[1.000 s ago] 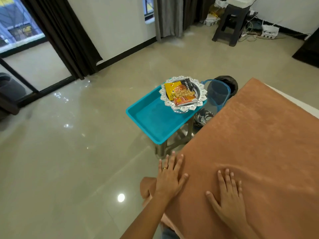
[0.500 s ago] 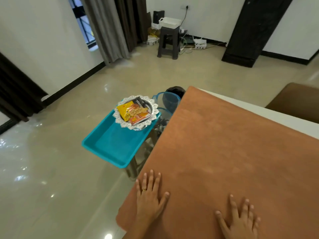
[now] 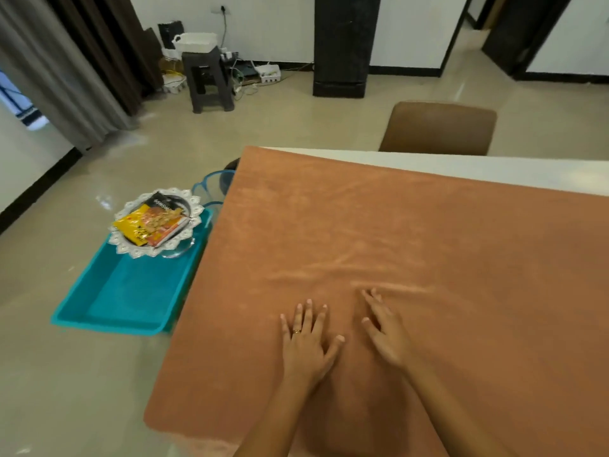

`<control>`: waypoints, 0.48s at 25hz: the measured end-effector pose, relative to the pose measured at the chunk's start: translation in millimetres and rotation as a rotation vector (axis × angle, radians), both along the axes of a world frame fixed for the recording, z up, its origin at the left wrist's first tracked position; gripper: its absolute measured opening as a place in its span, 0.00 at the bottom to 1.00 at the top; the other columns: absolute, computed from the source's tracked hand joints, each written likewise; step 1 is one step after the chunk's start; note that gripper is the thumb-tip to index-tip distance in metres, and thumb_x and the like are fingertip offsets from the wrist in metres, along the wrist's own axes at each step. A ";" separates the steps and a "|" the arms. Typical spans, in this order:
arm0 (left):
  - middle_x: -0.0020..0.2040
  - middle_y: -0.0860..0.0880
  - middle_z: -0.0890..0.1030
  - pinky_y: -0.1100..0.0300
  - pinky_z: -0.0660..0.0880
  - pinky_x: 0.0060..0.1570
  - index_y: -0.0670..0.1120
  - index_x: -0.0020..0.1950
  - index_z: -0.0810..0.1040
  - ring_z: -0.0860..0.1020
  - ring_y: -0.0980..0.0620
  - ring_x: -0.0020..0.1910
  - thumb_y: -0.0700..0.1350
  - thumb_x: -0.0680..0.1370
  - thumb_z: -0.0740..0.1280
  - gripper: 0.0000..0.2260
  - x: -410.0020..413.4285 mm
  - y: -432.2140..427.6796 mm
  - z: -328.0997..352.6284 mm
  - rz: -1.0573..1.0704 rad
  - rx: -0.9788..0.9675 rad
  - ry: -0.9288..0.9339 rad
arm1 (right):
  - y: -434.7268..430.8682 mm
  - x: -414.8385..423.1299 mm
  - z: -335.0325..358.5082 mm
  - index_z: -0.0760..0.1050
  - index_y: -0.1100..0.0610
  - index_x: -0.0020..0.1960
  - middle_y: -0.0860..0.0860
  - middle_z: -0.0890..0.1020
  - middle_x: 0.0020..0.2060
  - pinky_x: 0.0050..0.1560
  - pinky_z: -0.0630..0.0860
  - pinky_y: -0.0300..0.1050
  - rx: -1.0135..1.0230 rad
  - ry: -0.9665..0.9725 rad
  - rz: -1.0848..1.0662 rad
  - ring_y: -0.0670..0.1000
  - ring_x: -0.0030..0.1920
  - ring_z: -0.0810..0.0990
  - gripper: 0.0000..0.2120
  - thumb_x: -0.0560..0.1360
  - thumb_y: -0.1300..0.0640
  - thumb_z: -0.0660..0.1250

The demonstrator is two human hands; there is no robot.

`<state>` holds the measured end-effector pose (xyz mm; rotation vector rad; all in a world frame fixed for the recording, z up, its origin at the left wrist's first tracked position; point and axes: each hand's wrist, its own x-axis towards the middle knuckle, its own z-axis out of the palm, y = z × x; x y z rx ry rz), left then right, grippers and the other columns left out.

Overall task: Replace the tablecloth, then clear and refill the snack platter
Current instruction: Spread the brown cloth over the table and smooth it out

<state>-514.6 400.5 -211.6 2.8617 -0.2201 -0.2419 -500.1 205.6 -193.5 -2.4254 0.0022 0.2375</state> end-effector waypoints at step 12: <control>0.79 0.47 0.51 0.42 0.37 0.72 0.54 0.78 0.55 0.47 0.43 0.78 0.63 0.75 0.44 0.32 38.0 -196.3 9.8 -0.159 -0.122 0.058 | -156.8 -40.5 -26.1 0.58 0.49 0.76 0.63 0.59 0.74 0.73 0.43 0.58 -0.529 0.021 -0.387 0.62 0.75 0.55 0.36 0.72 0.34 0.51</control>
